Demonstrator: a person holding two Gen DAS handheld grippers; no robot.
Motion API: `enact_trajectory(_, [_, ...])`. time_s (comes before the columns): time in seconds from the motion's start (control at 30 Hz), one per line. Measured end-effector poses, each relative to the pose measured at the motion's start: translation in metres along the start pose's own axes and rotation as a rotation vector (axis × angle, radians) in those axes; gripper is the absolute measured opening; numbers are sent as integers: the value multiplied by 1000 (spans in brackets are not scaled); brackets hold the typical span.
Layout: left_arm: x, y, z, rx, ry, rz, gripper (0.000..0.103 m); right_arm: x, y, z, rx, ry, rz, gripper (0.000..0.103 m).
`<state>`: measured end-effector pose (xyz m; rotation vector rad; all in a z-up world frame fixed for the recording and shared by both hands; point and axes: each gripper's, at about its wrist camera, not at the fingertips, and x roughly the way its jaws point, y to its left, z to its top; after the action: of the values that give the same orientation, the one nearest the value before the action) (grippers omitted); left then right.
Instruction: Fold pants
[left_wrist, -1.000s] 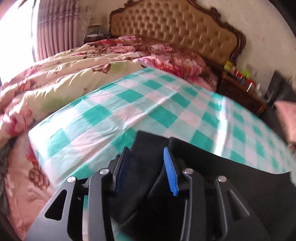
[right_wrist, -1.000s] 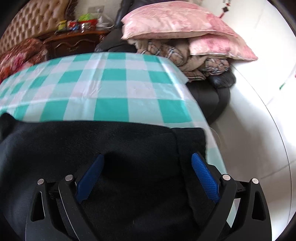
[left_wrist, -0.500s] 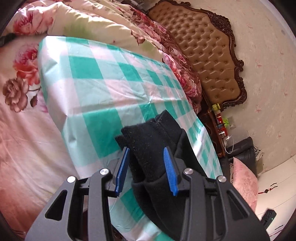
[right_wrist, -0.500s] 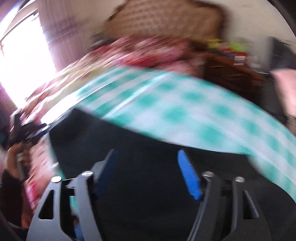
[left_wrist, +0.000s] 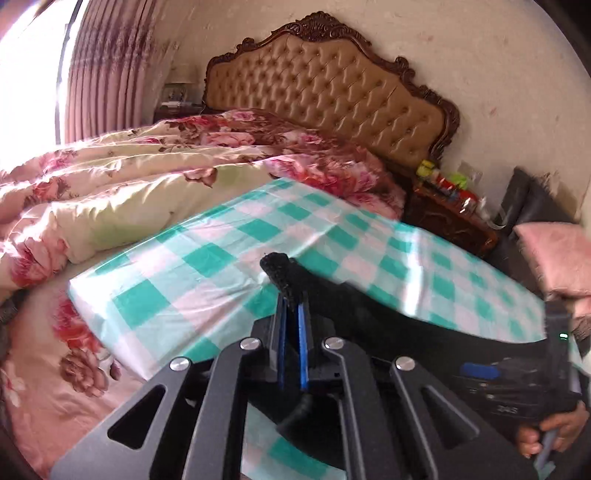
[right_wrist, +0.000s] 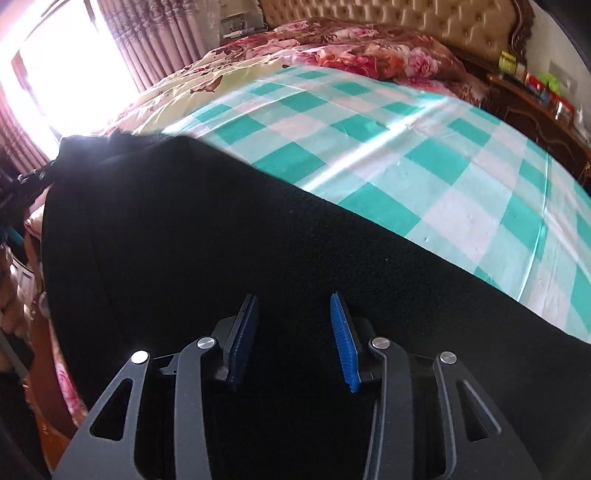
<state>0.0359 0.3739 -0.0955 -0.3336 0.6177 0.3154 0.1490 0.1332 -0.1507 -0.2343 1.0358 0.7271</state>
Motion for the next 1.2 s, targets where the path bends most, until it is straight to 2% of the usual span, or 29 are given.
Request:
enact_trajectory(0.1, [39,29,-22,-135,135,7,5,1,5,-1,-26,-2,-38,40])
enact_trajectory(0.17, [45,39,-38,-172,168,8,5,-1,6,1,-25,-3,-62,42])
enact_trajectory(0.2, [45,42,-44,-190,170,-5,6,-2,5,3,-21,-11,-73,45])
enact_trajectory(0.27, [43,47,-47,-195,165,-10,9,-7,6,9,-33,-70,-146,63])
enact_trajectory(0.3, [42,49,-46,-197,161,2,16,-10,6,12,-47,-106,-197,67])
enact_trajectory(0.33, [40,52,-45,-202,155,27,28,-9,6,14,-56,-115,-228,69])
enact_trajectory(0.37, [36,55,-42,-212,139,87,29,-6,4,16,-62,-109,-258,69])
enact_trajectory(0.43, [29,57,-31,-221,100,92,31,6,-8,20,-38,-75,-336,69])
enact_trajectory(0.47, [24,56,-25,-216,79,77,32,12,-16,20,-16,-61,-350,69])
enact_trajectory(0.57, [22,37,5,-120,49,10,50,18,-31,20,35,-55,-315,71])
enact_trajectory(0.6, [31,28,13,-86,76,-22,57,18,-30,20,28,-54,-324,71])
enact_trajectory(0.63, [41,19,19,-44,113,-51,59,19,-29,19,23,-58,-339,73])
enact_trajectory(0.73, [79,-8,35,82,177,-58,59,21,-31,19,39,-62,-349,77])
enact_trajectory(0.87, [133,-6,38,56,335,-114,57,22,-32,18,46,-64,-344,79])
enact_trajectory(0.9, [146,-6,37,58,371,-125,41,22,-31,17,43,-66,-351,79])
enact_trajectory(0.93, [152,-5,37,65,389,-131,5,22,-30,17,40,-67,-357,79])
enact_trajectory(0.97, [156,-8,34,85,401,-131,5,21,-30,17,41,-68,-356,79])
enact_trajectory(1.03, [149,-17,33,158,360,-101,5,22,-31,17,51,-68,-342,79])
enact_trajectory(1.2, [127,-20,44,177,241,-65,5,20,-29,16,49,-78,-329,75])
